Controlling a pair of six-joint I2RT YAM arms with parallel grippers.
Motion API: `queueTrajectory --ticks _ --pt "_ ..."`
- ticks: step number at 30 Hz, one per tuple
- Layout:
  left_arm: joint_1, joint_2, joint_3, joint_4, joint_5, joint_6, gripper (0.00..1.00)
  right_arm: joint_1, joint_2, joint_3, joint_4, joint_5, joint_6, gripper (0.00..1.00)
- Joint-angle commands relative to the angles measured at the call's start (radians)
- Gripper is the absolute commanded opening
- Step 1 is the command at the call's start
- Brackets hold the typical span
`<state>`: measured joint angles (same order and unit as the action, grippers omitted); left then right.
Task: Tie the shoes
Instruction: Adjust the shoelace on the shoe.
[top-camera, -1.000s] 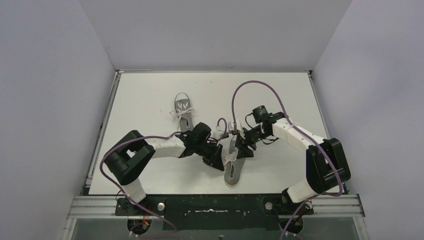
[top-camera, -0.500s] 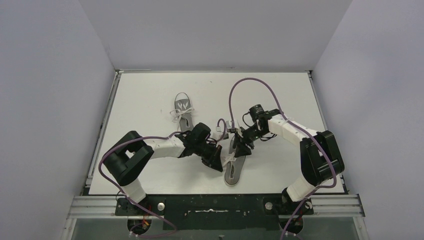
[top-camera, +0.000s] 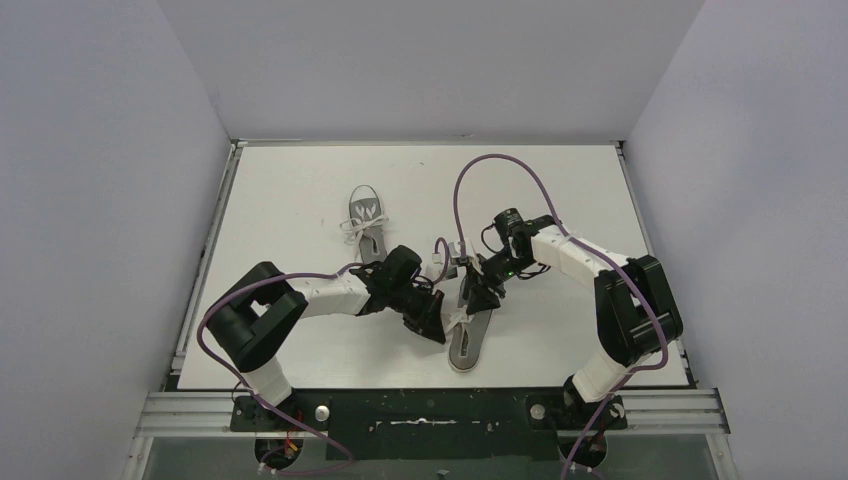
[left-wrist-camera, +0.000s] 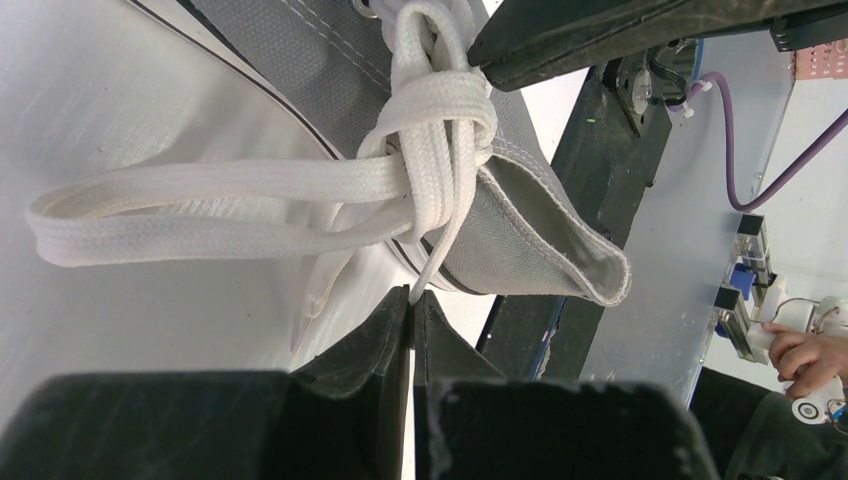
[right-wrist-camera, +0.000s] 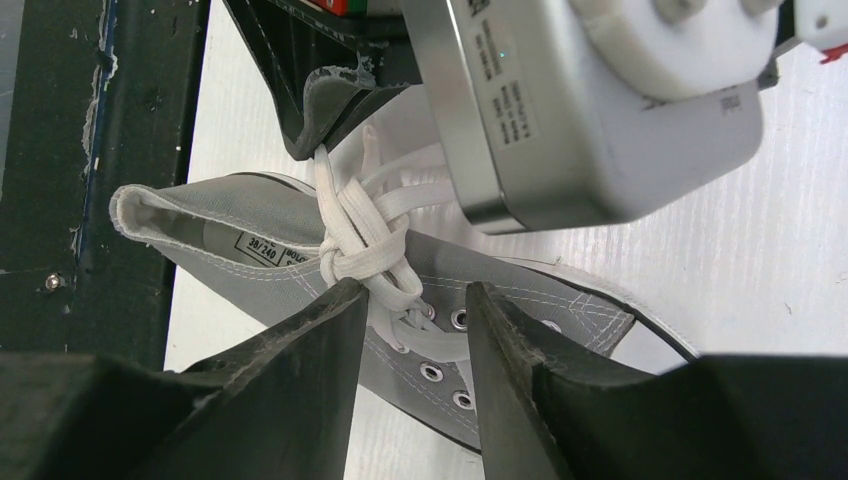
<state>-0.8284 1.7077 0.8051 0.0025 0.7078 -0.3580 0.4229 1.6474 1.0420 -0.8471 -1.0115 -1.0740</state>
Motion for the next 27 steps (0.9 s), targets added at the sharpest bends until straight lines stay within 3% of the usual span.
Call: queueTrajectory --ticks 1,8,17,19,23,27 --pt "-0.004 -0.018 0.034 0.037 0.019 0.010 0.00 0.019 -0.009 0.009 0.009 -0.044 -0.038 0.43" --pt "-0.011 -0.013 0.040 0.045 0.018 0.002 0.00 0.025 -0.004 0.013 0.003 -0.040 -0.044 0.43" --pt "-0.012 -0.016 0.032 0.053 0.016 -0.007 0.00 0.032 -0.001 0.014 -0.025 -0.027 -0.062 0.33" --pt "-0.011 -0.017 0.028 0.060 0.017 -0.010 0.00 0.033 -0.008 0.010 -0.025 -0.025 -0.063 0.27" --pt "-0.012 -0.017 0.025 0.062 0.019 -0.012 0.00 0.033 -0.032 -0.004 -0.013 -0.024 -0.049 0.06" --pt "-0.012 -0.021 0.019 0.060 0.022 -0.012 0.00 0.029 -0.083 -0.028 0.011 -0.006 -0.013 0.00"
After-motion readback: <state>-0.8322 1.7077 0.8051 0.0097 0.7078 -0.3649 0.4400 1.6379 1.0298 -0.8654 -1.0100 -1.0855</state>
